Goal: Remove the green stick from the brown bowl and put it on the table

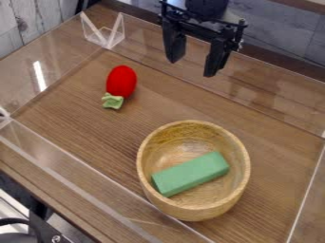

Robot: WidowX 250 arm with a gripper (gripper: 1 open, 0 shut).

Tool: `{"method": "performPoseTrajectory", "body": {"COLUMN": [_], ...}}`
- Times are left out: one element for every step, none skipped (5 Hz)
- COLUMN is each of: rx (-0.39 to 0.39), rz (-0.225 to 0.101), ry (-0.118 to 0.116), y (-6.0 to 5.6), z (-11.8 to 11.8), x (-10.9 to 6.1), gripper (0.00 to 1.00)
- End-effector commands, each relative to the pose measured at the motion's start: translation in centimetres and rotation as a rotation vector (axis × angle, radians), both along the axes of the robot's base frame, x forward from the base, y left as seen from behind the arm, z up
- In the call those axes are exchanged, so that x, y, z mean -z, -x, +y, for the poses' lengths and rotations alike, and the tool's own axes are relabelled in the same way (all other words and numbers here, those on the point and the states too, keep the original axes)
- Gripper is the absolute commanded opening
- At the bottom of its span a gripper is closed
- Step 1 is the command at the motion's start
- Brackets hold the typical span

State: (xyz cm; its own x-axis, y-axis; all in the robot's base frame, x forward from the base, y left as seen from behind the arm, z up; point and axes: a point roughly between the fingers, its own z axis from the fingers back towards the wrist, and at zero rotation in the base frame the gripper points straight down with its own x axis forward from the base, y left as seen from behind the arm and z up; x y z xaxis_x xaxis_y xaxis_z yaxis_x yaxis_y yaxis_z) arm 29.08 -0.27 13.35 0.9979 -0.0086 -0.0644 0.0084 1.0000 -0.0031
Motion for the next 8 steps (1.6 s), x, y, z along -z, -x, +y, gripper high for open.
{"method": "performPoseTrajectory", "body": {"rx": [0.071,0.165,0.194,0.186,0.315,0.392,0.417,0.415], "rz": [0.031,0.06,0.053,0.029,-0.008,-0.087,-0.129,-0.156], "ry": [0.011,0.023,0.017,0.001,-0.014,-0.005,-0.001,-0.007], "y": [1.4,3.6,5.3,6.6,7.1,7.5,8.0,8.2], "z": [0.2,0.0,-1.6,-3.3,-4.5,-5.3,-6.3,-6.7], "x": [1.3,3.2,5.1,6.4,7.7,7.7,7.5,7.3], "gripper": [1.0,1.0,1.0,1.0,1.0,1.0,1.0,1.0]}}
